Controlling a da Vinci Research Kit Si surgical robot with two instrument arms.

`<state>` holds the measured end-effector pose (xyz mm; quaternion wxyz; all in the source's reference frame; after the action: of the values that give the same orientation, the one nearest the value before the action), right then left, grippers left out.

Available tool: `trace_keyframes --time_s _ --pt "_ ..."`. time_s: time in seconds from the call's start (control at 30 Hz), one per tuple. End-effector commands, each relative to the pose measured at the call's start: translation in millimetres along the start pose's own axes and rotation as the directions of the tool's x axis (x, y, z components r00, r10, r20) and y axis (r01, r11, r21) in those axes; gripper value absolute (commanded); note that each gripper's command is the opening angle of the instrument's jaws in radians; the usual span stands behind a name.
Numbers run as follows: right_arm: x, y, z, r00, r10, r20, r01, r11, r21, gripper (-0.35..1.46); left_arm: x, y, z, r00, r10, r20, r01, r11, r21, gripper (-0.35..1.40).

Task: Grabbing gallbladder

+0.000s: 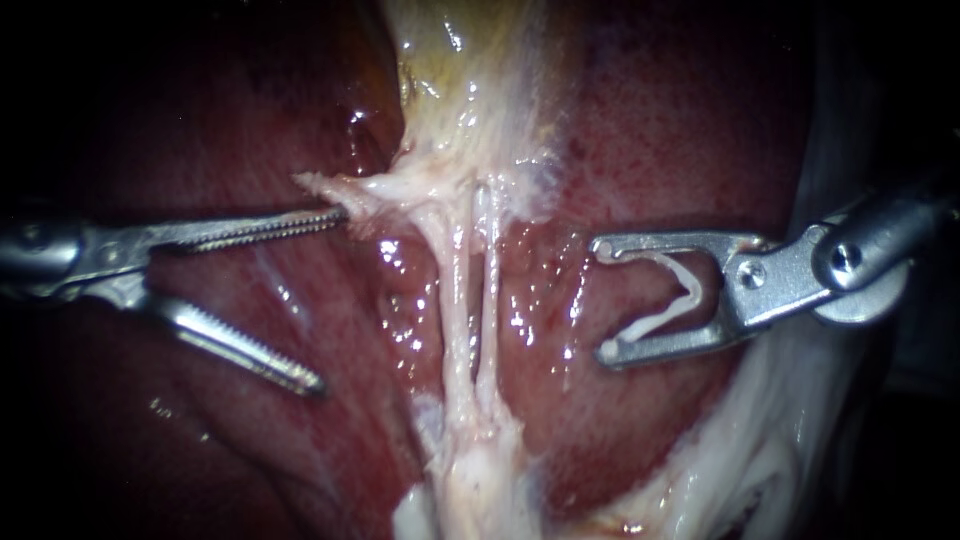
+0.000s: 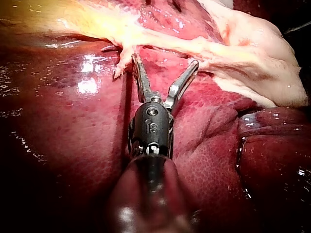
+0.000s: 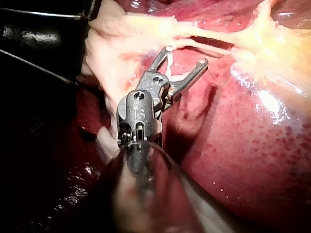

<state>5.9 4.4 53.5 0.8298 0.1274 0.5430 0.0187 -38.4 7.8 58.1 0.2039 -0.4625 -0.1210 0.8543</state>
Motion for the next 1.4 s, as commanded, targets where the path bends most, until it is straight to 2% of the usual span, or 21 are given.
trace_keyframes --time_s 0.03,0.13,0.2,0.37,0.5,0.67,0.77,0.9,1.03,1.2,1.33,1.4 --pt "0.0 0.0 0.0 1.000 0.000 0.000 0.000 1.000 0.000 0.50 0.0 0.0 0.0 1.0000 0.000 0.000 0.000 1.000 0.001 1.21" --pt "0.0 0.0 0.0 1.000 0.000 0.000 0.000 1.000 -0.001 0.50 0.9 -0.6 -0.4 1.0000 -0.005 -0.001 0.005 1.000 -0.010 1.21" --pt "0.0 0.0 0.0 1.000 0.000 0.000 0.000 1.000 -0.001 0.50 2.1 -1.5 -1.0 0.9999 -0.012 -0.002 0.012 1.000 -0.019 1.19" --pt "-0.1 0.0 0.0 1.000 0.000 0.000 0.000 1.000 -0.001 0.50 4.6 -4.9 -2.1 0.9998 -0.021 0.002 0.021 1.000 0.004 1.16" --pt "-0.1 0.0 0.0 1.000 0.000 0.000 0.000 1.000 -0.001 0.50 4.0 -7.2 -1.1 0.9997 -0.024 0.003 0.024 1.000 0.010 1.11" --pt "-0.1 0.0 0.0 1.000 0.000 0.000 0.000 1.000 -0.001 0.50 2.2 -9.1 0.8 0.9998 -0.019 0.000 0.019 1.000 0.019 0.88" --pt "-0.1 0.0 0.0 1.000 0.000 0.000 0.000 1.000 -0.001 0.50 1.3 -9.3 1.4 0.9998 -0.015 0.015 0.014 1.000 0.021 0.64" --pt "-0.1 0.0 0.0 1.000 0.000 0.000 0.000 1.000 -0.001 0.50 1.0 -8.4 1.3 0.9986 -0.042 0.031 0.041 0.999 0.014 0.59" --pt "-0.1 0.1 0.0 1.000 0.000 0.000 0.000 1.000 -0.001 0.50 1.4 -7.7 1.2 0.9968 -0.073 0.033 0.072 0.997 0.018 0.41" --pt "-0.1 0.0 0.0 1.000 0.000 0.000 0.000 1.000 -0.001 0.50 1.3 -7.5 0.9 0.9936 -0.101 0.050 0.101 0.995 0.017 0.09" --pt "-0.1 0.0 0.0 1.000 0.000 0.000 0.000 1.000 -0.001 0.50 1.2 -7.5 0.5 0.9887 -0.136 0.063 0.135 0.991 0.023 -0.35" --pt "-0.1 0.0 0.0 1.000 0.000 0.000 0.000 1.000 -0.001 0.50 1.3 -7.4 0.2 0.9870 -0.148 0.063 0.146 0.989 0.035 -0.35"
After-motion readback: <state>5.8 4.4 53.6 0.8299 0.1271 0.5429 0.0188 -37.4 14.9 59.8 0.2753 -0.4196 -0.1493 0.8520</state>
